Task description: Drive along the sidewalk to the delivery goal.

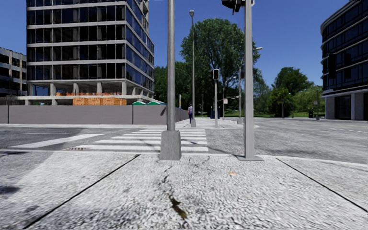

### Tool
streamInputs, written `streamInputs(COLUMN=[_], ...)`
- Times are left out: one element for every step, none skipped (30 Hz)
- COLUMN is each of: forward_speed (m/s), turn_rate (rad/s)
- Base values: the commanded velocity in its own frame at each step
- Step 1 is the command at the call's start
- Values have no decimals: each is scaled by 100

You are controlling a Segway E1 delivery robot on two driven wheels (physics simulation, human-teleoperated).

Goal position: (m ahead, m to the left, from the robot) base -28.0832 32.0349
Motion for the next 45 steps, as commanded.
streamInputs(forward_speed=[200, 200, 200, 200, 200, 200, 200, 200, 200, 200, 200, 200, 200, 200, 200, 200, 200, 200, 200, 200, 200, 200, 200, 200, 200, 200, 200, 200, 200, 200, 200, 200, 200, 200, 200, 200, 200, 200, 200, 200, 200, 200, 200, 200, 200], turn_rate=[76, 76, 76, 76, 76, 76, 76, 76, 76, 76, 76, 76, 76, 76, 76, 76, 76, 76, 76, 76, 76, 77, 77, 77, 77, 77, 77, 77, 80, 83, 84, 84, 84, 84, 84, 84, 84, 84, 84, 84, 84, 84, 84, 84, 84])
